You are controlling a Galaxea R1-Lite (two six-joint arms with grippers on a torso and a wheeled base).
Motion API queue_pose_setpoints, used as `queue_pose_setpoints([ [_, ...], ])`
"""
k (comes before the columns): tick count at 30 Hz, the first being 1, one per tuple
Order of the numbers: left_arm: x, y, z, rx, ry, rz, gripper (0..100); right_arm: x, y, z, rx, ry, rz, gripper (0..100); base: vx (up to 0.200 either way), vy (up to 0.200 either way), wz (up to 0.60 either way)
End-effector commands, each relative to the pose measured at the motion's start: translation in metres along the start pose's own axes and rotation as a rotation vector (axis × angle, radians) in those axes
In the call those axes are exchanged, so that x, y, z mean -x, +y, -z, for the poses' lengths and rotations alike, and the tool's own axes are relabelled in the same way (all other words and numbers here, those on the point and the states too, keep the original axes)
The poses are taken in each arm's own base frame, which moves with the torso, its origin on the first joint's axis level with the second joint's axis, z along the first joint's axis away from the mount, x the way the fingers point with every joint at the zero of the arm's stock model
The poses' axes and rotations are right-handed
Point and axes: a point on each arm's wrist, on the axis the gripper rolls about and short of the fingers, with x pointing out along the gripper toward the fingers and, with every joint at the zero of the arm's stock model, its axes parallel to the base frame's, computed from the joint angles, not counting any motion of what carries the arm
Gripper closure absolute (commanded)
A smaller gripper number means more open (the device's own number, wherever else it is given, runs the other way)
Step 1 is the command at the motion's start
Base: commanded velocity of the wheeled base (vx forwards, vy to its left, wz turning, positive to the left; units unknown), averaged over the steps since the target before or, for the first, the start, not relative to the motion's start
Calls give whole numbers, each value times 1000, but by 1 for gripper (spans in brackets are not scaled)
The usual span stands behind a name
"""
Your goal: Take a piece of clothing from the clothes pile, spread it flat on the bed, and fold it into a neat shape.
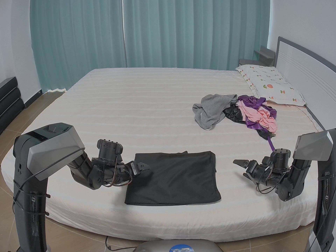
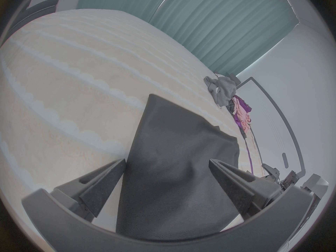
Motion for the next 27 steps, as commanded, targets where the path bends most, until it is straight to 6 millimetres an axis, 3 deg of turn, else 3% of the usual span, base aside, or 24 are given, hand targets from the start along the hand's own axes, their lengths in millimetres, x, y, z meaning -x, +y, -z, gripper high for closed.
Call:
queue_pose_setpoints([
  [1,-8,9,8,7,21,-23,0,-1,-4,4,-5,12,11,0,0,0,0],
  [22,-13,8,4,57,-48,2,0,-1,-3,4,-4,14,11,0,0,0,0],
  [23,-13,8,4,57,-47,1,100,-1,-3,4,-4,14,11,0,0,0,0],
  [27,-13,8,5,56,-53,-7,100,-1,-3,4,-4,14,11,0,0,0,0],
])
